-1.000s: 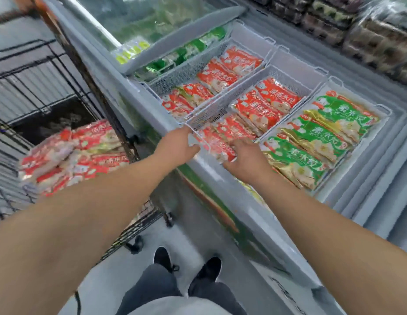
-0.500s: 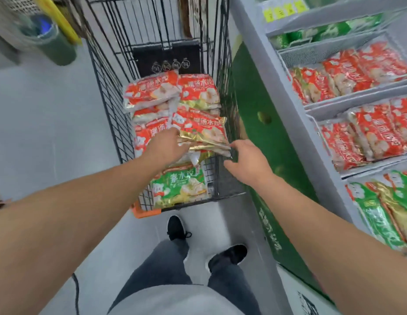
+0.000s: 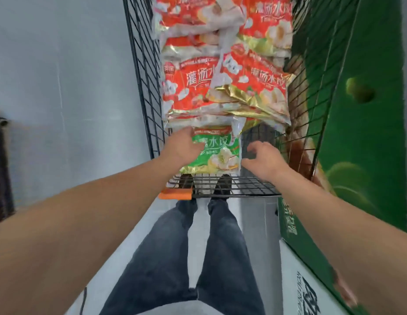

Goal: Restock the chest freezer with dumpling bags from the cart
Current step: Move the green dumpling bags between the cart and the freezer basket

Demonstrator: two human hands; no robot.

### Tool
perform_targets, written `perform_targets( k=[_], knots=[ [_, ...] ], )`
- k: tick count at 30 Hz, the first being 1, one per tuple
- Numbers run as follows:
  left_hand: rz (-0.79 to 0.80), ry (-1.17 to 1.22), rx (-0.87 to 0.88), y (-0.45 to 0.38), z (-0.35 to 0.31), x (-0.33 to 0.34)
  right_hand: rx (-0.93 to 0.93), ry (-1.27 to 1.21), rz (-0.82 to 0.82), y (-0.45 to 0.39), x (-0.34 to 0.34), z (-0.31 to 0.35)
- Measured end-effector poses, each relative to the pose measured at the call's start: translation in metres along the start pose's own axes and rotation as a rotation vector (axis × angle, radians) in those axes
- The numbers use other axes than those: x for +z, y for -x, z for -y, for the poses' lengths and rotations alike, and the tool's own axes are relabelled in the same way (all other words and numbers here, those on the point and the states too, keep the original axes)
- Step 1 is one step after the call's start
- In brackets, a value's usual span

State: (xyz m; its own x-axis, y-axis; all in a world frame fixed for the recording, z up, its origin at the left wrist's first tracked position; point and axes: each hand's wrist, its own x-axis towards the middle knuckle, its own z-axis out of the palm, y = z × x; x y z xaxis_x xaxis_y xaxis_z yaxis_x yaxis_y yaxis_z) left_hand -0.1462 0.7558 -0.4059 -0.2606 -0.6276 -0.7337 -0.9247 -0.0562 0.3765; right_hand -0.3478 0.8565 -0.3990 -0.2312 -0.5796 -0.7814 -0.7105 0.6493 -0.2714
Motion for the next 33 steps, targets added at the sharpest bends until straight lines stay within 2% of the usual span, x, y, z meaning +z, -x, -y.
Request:
perform_targets(
  k=[5,14,21,25,30,33],
  knots=[
    [0.028,0.052,-0.066,-0.03,0.009,0.034,0.071,-0.03,0.083,-0.053,0.02,-0.01],
    [-0.008,0.094,-0.159,-0.075,0.022,0.075,0.301,-0.3,0.204,-0.12,0.067,-0.037],
    [-0.122,0.139,-0.19,-0.09,0.022,0.087,0.441,-0.656,0.061,-0.14,0.093,-0.041],
    [-0.128,0.176,-0.18,-0.089,0.023,0.09,0.465,-0.568,0.02,-0.142,0.087,-0.051],
    [-0.177,0.169,-0.247,-0.094,0.033,0.096,0.6,-0.43,-0.1,-0.144,0.075,-0.082],
    [-0.16,0.218,-0.34,-0.099,0.036,0.103,0.623,-0.532,-0.119,-0.145,0.071,-0.083]
  ],
)
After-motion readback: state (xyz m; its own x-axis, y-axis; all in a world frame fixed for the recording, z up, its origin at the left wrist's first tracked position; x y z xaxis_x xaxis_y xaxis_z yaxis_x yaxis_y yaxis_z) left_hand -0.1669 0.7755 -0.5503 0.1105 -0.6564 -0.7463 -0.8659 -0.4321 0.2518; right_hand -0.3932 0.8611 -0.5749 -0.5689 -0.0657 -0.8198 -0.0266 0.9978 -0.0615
